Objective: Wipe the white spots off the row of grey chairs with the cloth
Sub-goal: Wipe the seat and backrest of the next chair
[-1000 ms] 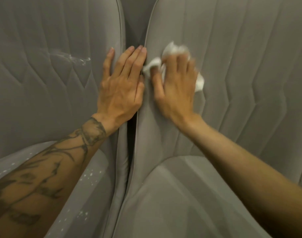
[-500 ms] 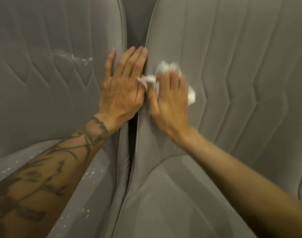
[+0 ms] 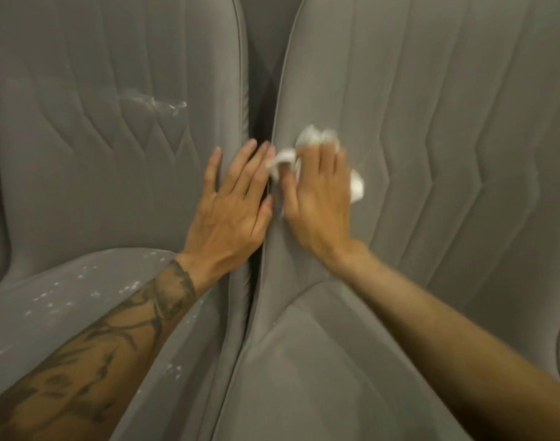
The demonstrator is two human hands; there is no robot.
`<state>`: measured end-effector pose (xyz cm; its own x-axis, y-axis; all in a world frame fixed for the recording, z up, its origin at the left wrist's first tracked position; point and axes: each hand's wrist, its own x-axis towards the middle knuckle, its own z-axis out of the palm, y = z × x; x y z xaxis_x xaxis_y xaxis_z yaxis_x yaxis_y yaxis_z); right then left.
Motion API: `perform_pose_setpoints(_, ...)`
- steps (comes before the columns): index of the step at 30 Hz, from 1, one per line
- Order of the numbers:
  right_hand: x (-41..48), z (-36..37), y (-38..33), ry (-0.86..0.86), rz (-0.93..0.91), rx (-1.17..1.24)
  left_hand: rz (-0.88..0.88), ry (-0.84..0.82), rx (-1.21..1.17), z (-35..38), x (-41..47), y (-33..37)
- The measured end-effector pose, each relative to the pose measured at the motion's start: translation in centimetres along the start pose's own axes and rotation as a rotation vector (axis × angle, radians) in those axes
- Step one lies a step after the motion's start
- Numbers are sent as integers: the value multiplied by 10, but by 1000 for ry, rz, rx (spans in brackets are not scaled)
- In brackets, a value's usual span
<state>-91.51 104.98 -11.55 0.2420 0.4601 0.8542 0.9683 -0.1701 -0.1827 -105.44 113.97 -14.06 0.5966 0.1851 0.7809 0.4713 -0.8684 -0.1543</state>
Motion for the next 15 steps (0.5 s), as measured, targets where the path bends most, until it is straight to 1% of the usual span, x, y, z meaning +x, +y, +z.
perform_pose_setpoints(2, -55, 1, -7, -141, -39, 48, 2, -62, -16, -3, -24, 7)
perform_pose_setpoints(4, -83, -2, -9, -186, -72, 39, 3, -117, -24, -6, -53, 16)
perform_pose_setpoints(5, -81, -4, -6, -187, -80, 23, 5, -145, -23, -8, -67, 21)
perform_pose_setpoints(7, -47, -7, 4, -124, -55, -24, 10, -204, -20, -10, -93, 28)
perform_pose_setpoints(10, 23, -11, 20, 61, 67, -81, 18, -257, -6, -10, -111, 32)
perform_pose_setpoints(12, 29, -9, 18, 98, 112, -39, 4, -262, -14, -10, -112, 33)
perform_pose_setpoints(13, 14, -6, 12, 66, 108, -13, -4, -261, -26, -10, -112, 33)
perform_pose_setpoints(14, -10, -4, 4, -14, 81, 15, -13, -263, -43, -10, -111, 33)
perform_pose_setpoints(15, -38, -3, -5, -145, 34, 20, -26, -271, -70, -11, -111, 34)
